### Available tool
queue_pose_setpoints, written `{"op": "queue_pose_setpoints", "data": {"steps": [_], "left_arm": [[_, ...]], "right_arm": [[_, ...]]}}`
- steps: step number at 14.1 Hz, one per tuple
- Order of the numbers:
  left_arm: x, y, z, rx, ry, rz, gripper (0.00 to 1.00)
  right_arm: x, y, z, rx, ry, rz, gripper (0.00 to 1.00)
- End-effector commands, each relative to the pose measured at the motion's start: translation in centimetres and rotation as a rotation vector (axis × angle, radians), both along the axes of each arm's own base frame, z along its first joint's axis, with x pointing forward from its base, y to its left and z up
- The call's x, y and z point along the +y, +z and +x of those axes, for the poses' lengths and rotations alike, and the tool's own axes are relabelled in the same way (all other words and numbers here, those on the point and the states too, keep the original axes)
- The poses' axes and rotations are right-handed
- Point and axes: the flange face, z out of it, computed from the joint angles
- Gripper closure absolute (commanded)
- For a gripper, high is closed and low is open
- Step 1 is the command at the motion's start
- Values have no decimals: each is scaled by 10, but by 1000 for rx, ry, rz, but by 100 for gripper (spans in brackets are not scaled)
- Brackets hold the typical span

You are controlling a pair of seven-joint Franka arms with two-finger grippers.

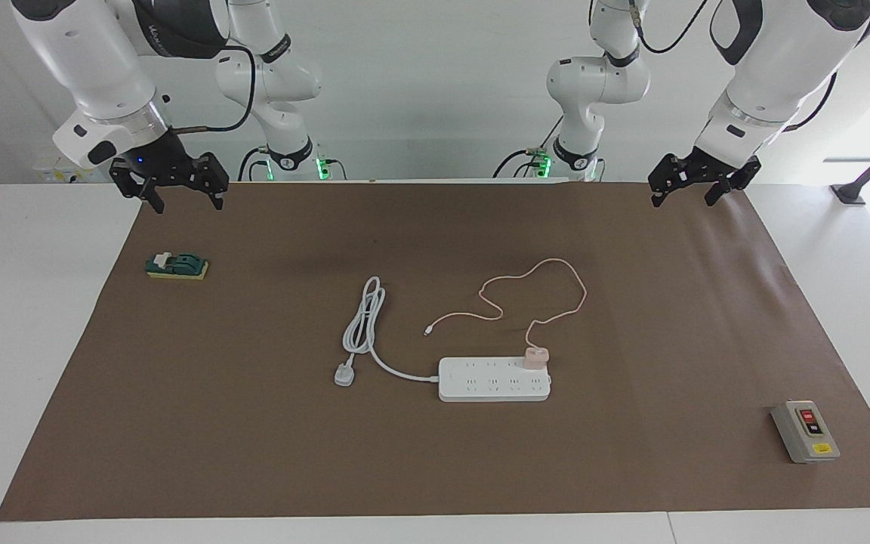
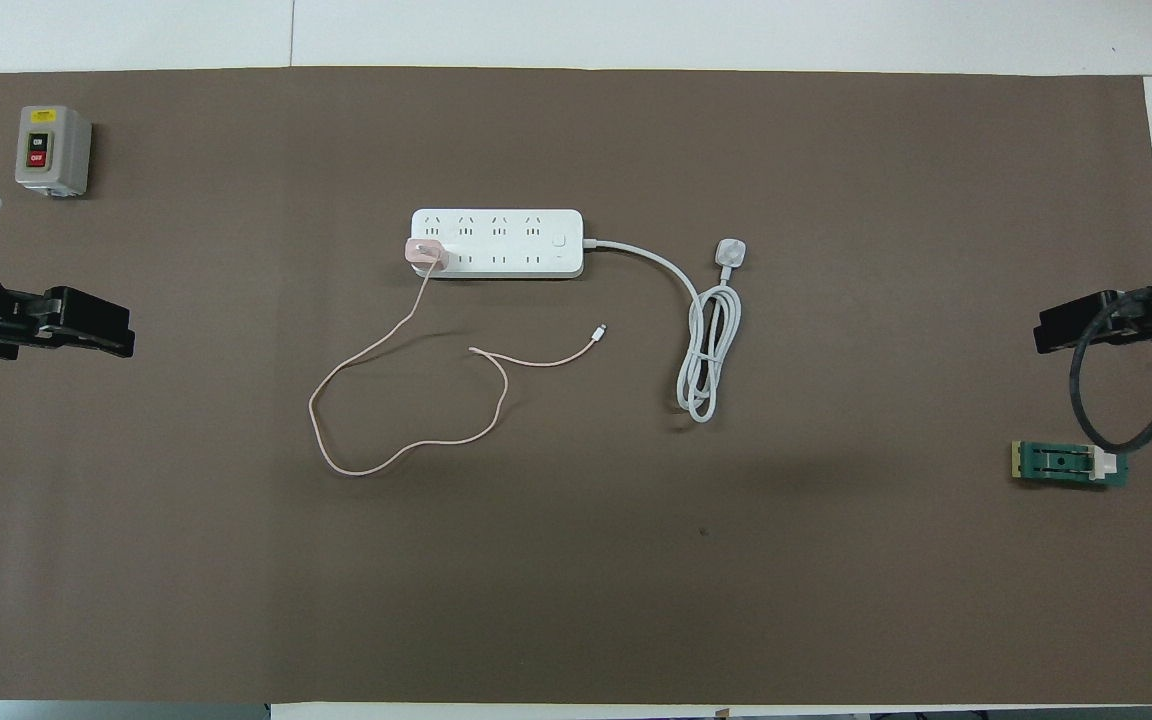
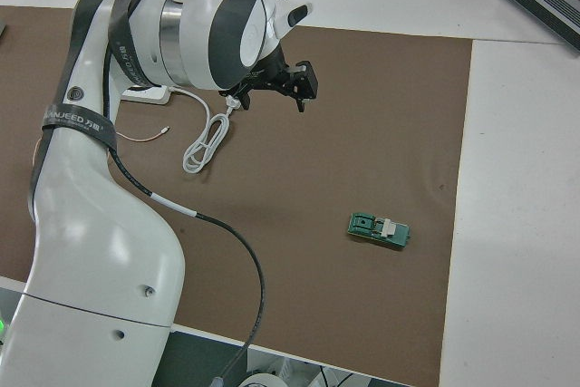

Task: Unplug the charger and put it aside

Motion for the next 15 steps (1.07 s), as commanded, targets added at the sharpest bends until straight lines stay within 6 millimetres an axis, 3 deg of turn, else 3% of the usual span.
{"op": "queue_pose_setpoints", "data": {"steps": [1, 5, 9, 15], "left_arm": [[1, 6, 1, -3, 5, -11, 0], [-4, 6, 3, -4, 5, -12, 0], [3, 13, 5, -18, 10, -13, 0], [4, 6, 7, -3, 66, -8, 0]], "right_arm": [[-2, 3, -6, 10, -24, 14, 0], [-1, 4, -6, 9, -21, 14, 0], [-2, 2, -8, 24, -22, 15, 0], [-2, 1, -11, 48, -24, 17, 0]]}}
